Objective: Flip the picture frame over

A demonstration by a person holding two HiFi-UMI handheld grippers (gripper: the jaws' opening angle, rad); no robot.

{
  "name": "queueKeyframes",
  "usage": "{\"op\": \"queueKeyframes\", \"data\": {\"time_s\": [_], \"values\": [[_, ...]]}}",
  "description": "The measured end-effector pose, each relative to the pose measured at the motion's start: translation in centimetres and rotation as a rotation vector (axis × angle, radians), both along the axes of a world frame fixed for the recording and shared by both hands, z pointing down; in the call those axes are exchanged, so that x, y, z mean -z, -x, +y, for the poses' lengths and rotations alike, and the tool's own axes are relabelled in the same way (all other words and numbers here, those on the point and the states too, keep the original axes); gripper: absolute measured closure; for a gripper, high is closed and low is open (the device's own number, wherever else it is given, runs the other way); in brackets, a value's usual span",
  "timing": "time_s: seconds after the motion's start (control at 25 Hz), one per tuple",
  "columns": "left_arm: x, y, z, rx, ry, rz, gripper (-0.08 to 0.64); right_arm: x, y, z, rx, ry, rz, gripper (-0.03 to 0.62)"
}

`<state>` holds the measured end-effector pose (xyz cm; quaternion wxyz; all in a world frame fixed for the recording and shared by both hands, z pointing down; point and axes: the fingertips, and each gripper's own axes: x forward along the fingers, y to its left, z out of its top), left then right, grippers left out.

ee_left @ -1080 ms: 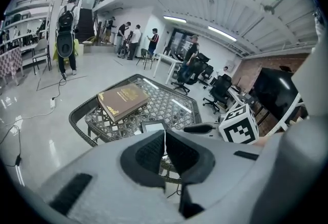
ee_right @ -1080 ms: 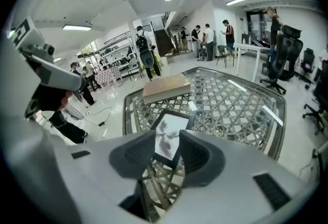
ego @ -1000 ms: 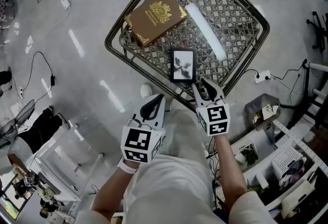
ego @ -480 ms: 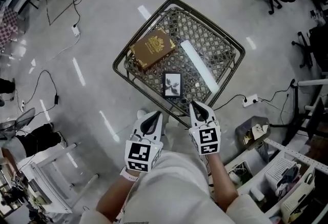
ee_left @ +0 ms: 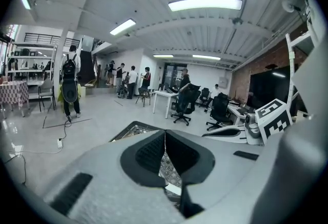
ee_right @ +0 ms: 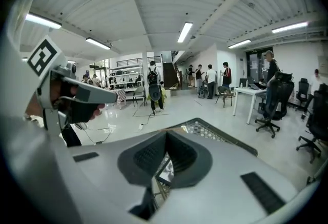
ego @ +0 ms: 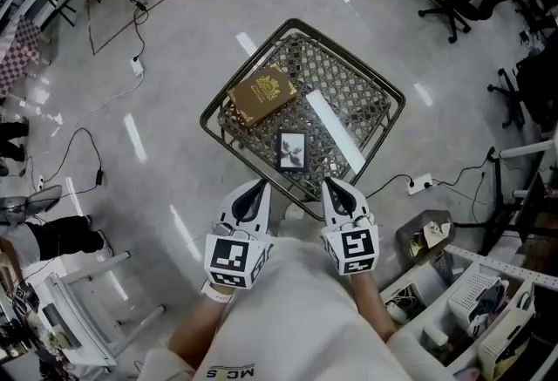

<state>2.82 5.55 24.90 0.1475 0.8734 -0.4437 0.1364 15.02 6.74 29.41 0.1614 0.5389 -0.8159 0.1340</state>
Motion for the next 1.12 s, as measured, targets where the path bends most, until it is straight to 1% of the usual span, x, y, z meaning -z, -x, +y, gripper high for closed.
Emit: {"op": "queueKeyframes", "data": {"time_s": [0.08,0.16,0.32,0.48,0.6,0.72,0.84,1.12], "values": [[0.3,-0.3,0.4,-0.031,0.000,-0.010,0.531,1.2,0.3,0.4,0.013,-0.022,-0.003,0.574],[0.6,-0.5,0.7,-0.045,0.002,-0.012,0.531,2.4,0.5,0.5,0.024,-0.049,-0.008,0.574],[1.7,-0.4,0.5,-0.032,-0.017,0.002,0.531,5.1,0.4,0.0,0.034,-0.113,-0.030,0.574],[2.4,-0.3,0.2,-0.015,-0.032,0.022,0.531,6.5,0.0,-0.5,0.022,-0.146,-0.047,0.574],[2.9,-0.5,0.4,-0.015,-0.042,0.026,0.531,6.9,0.0,-0.6,0.019,-0.152,-0.056,0.574],[3.2,-0.9,0.4,-0.018,-0.048,0.028,0.531,6.8,0.6,-0.2,0.060,-0.137,-0.062,0.574],[3.4,-1.0,0.5,-0.017,-0.047,0.033,0.531,6.8,1.1,0.1,0.088,-0.140,-0.044,0.574],[3.1,-1.8,0.8,-0.022,-0.034,0.026,0.531,6.6,0.7,0.2,0.086,-0.132,-0.057,0.574]]}}
